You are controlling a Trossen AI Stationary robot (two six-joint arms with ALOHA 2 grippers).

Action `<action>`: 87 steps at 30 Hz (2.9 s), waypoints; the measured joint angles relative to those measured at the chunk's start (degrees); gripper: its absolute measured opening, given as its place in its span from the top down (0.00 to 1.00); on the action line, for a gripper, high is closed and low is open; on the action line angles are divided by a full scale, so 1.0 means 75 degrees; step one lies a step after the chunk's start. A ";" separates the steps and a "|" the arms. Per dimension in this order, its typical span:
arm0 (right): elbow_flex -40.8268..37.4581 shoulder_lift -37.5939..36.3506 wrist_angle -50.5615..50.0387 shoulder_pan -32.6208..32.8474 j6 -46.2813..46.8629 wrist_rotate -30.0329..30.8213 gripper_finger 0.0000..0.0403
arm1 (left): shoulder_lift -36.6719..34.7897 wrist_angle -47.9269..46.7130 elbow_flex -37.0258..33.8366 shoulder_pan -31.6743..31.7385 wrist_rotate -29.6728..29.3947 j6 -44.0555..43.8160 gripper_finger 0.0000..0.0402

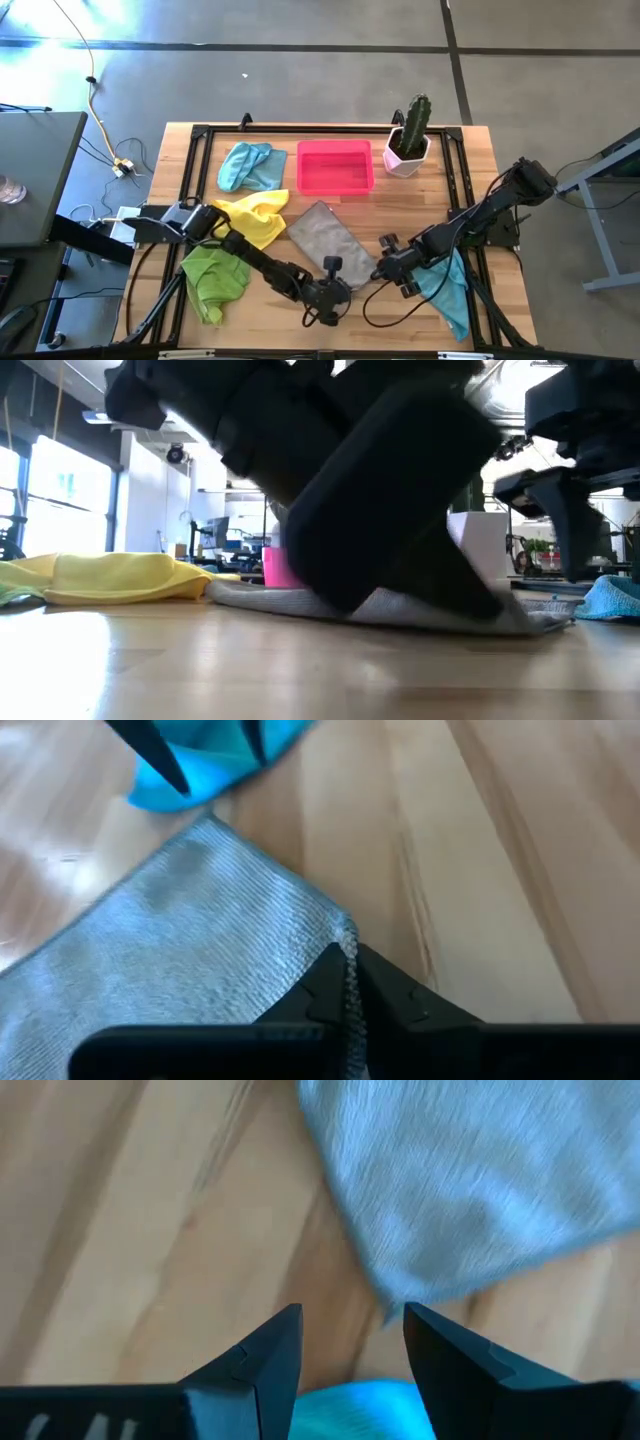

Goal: Fold microfiber towels
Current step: Fold the gray microfiber cloth

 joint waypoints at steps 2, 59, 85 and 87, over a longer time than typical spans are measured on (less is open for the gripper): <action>0.0000 0.0000 0.0219 0.0068 -0.0416 0.0281 0.58 | -0.0121 0.0043 0.0000 0.0001 -0.0020 -0.0339 0.99; -0.0702 0.0022 0.5006 0.0496 0.0168 0.1310 0.58 | -0.1086 -0.0493 0.0009 -0.0078 -0.0776 -0.0874 1.00; -0.0699 0.1139 0.4918 0.0587 0.1734 0.0751 0.58 | -0.1074 -0.0521 0.0009 -0.0353 -0.1800 -0.1086 1.00; -0.0699 0.1139 0.4807 0.0653 0.1749 0.0888 0.58 | -0.1074 -0.0522 0.0009 -0.0417 -0.1916 -0.1090 1.00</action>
